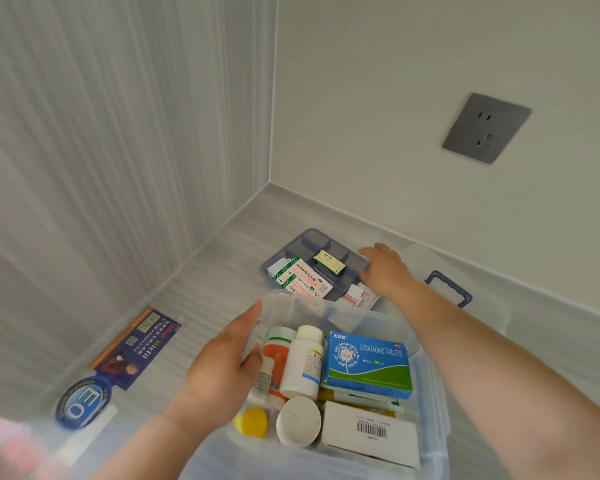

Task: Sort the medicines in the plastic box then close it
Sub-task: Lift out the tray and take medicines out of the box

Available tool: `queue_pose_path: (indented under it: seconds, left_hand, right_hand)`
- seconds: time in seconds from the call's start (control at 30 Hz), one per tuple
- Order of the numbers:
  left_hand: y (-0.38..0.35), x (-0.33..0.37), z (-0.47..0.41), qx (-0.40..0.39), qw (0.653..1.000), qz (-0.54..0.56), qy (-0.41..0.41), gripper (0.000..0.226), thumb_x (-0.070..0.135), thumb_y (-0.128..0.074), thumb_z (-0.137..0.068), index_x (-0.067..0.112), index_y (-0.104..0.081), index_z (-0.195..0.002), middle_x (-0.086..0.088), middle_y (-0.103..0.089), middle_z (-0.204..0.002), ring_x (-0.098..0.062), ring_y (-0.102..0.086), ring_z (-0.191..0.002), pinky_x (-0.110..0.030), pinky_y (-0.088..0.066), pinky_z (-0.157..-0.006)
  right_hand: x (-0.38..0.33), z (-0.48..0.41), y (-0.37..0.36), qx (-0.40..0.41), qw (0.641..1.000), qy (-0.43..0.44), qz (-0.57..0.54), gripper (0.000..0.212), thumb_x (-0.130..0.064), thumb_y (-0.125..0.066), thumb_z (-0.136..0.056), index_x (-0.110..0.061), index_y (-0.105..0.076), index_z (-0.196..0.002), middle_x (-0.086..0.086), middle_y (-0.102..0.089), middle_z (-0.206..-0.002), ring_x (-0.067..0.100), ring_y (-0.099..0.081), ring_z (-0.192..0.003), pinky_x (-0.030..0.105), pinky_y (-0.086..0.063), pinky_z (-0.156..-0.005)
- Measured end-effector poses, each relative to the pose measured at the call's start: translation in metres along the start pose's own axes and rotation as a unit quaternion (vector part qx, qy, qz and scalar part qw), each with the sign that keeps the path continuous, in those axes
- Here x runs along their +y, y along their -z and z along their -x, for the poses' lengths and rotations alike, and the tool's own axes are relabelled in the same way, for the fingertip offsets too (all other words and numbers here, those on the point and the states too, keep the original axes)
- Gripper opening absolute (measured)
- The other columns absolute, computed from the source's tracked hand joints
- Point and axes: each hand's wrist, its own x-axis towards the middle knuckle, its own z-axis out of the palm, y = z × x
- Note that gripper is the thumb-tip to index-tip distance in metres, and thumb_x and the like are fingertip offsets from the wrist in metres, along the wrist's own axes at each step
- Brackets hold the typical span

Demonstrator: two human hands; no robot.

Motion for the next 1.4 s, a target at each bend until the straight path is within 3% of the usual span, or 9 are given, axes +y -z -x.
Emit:
queue_pose_path:
  seconds: [0.1, 0.17, 0.33, 0.47, 0.57, 0.87, 1.1, 1.27, 1.4]
  left_hand:
    - [-0.001, 0.001, 0.001, 0.004, 1.000, 0.009, 0.004, 0.056, 0.013, -0.043, -0.090, 0.030, -0.019, -0.137, 0.004, -0.035, -0.145, -0.016, -0.035, -0.129, -0.026, -0.028, -0.103]
    - [-0.001, 0.001, 0.002, 0.006, 1.000, 0.013, -0.001, 0.056, 0.011, -0.043, -0.089, 0.027, -0.020, -0.137, 0.002, -0.035, -0.145, -0.016, -0.034, -0.130, -0.025, -0.028, -0.102]
    - [-0.001, 0.002, 0.007, 0.015, 1.000, 0.010, -0.012, 0.055, 0.009, -0.044, -0.089, 0.023, -0.021, -0.137, 0.000, -0.034, -0.146, -0.017, -0.033, -0.131, -0.021, -0.027, -0.099]
    - [-0.002, 0.000, 0.016, 0.023, 0.999, 0.037, -0.001, 0.056, 0.007, -0.044, -0.088, 0.023, -0.022, -0.137, -0.001, -0.036, -0.144, -0.018, -0.035, -0.129, -0.023, -0.028, -0.100]
    - [-0.003, -0.001, 0.017, 0.032, 0.998, 0.049, -0.010, 0.055, 0.005, -0.045, -0.087, 0.023, -0.025, -0.136, -0.002, -0.040, -0.142, -0.018, -0.038, -0.127, -0.019, -0.028, -0.092]
    - [-0.005, -0.007, 0.014, 0.031, 0.998, 0.049, -0.002, 0.056, 0.008, -0.046, -0.087, 0.021, -0.024, -0.137, -0.003, -0.038, -0.144, -0.017, -0.036, -0.129, -0.025, -0.029, -0.101]
    - [-0.002, 0.000, 0.019, 0.054, 0.998, 0.001, -0.016, 0.053, 0.008, -0.046, -0.087, 0.020, -0.028, -0.135, -0.003, -0.036, -0.145, -0.020, -0.035, -0.130, -0.028, -0.030, -0.102]
    - [-0.004, 0.006, 0.023, 0.091, 0.977, -0.168, -0.091, 0.045, 0.012, -0.047, -0.086, 0.021, -0.040, -0.130, -0.003, -0.028, -0.148, -0.023, -0.027, -0.134, -0.035, -0.023, -0.109]
    - [-0.014, 0.009, 0.026, 0.047, 0.978, -0.182, -0.091, 0.041, 0.018, -0.046, -0.088, 0.023, -0.041, -0.128, 0.000, -0.028, -0.148, -0.017, -0.011, -0.139, -0.034, -0.015, -0.112]
  right_hand:
    - [-0.007, 0.037, 0.021, 0.171, 0.979, 0.079, -0.081, 0.045, -0.006, -0.050, -0.087, -0.009, -0.042, -0.131, 0.017, -0.034, -0.144, 0.032, -0.030, -0.131, 0.036, -0.026, -0.108]
    - [-0.019, 0.071, 0.027, 0.214, 0.957, 0.176, -0.082, 0.041, -0.005, -0.056, -0.082, -0.009, -0.051, -0.123, 0.016, -0.049, -0.133, 0.032, -0.042, -0.122, 0.037, -0.034, -0.101]
    - [-0.044, 0.128, -0.001, -0.017, 0.937, 0.331, 0.107, 0.047, -0.008, -0.052, -0.085, -0.021, -0.043, -0.129, 0.003, -0.047, -0.136, 0.023, -0.030, -0.128, 0.038, -0.028, -0.105]
    - [-0.054, 0.132, -0.022, -0.014, 0.917, 0.349, 0.194, 0.060, -0.002, -0.051, -0.085, -0.019, -0.029, -0.137, 0.006, -0.023, -0.152, 0.029, -0.007, -0.139, 0.044, -0.009, -0.114]
    - [-0.062, 0.131, -0.033, -0.018, 0.896, 0.373, 0.241, 0.056, -0.005, -0.050, -0.086, -0.017, -0.030, -0.137, 0.010, -0.028, -0.150, 0.032, -0.022, -0.132, 0.042, -0.021, -0.108]
    - [-0.073, 0.124, -0.033, -0.052, 0.902, 0.355, 0.239, 0.053, -0.014, -0.061, -0.081, -0.016, -0.039, -0.129, 0.011, -0.046, -0.133, 0.029, -0.035, -0.124, 0.040, -0.030, -0.106]
    - [-0.051, 0.149, 0.000, 0.084, 0.950, 0.300, -0.009, 0.051, -0.020, -0.069, -0.070, -0.018, -0.048, -0.116, 0.005, -0.059, -0.118, 0.024, -0.047, -0.110, 0.031, -0.031, -0.093]
    - [0.005, 0.178, 0.029, 0.197, 0.954, 0.169, -0.152, 0.050, -0.015, -0.075, -0.066, -0.019, -0.055, -0.112, -0.006, -0.052, -0.101, 0.011, -0.049, -0.087, 0.014, -0.028, -0.066]
    - [0.067, 0.199, 0.023, 0.263, 0.940, -0.006, -0.217, 0.050, -0.010, -0.074, -0.069, -0.013, -0.054, -0.115, 0.004, -0.058, -0.113, 0.021, -0.055, -0.096, 0.022, -0.036, -0.076]
